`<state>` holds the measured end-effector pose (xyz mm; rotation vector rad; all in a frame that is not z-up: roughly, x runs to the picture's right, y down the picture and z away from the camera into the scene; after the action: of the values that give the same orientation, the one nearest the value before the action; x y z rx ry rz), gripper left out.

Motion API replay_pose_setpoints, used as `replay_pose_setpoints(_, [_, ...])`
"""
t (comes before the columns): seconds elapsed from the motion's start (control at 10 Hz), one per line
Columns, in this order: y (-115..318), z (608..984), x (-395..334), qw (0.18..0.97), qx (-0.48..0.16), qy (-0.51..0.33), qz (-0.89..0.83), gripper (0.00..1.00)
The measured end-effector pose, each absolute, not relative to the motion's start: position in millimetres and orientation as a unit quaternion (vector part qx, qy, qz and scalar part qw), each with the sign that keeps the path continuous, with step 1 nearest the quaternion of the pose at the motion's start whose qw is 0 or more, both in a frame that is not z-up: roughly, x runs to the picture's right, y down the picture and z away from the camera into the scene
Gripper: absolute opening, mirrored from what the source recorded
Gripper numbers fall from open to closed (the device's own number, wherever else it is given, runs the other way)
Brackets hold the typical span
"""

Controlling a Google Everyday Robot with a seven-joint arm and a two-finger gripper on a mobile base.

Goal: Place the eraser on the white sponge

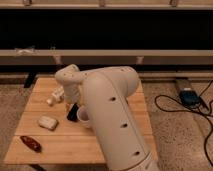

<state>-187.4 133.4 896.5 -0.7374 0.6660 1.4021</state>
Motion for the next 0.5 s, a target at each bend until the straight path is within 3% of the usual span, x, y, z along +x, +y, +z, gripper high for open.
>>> replay_pose_setpoints(0.2, [133.6, 900.3, -183.3, 0.645, -0.337, 0.296, 0.619, 0.54])
replay_pose_setpoints(0.5, [133.5, 896.6, -186.0, 0.647, -0.349, 0.289, 0.614, 0.25])
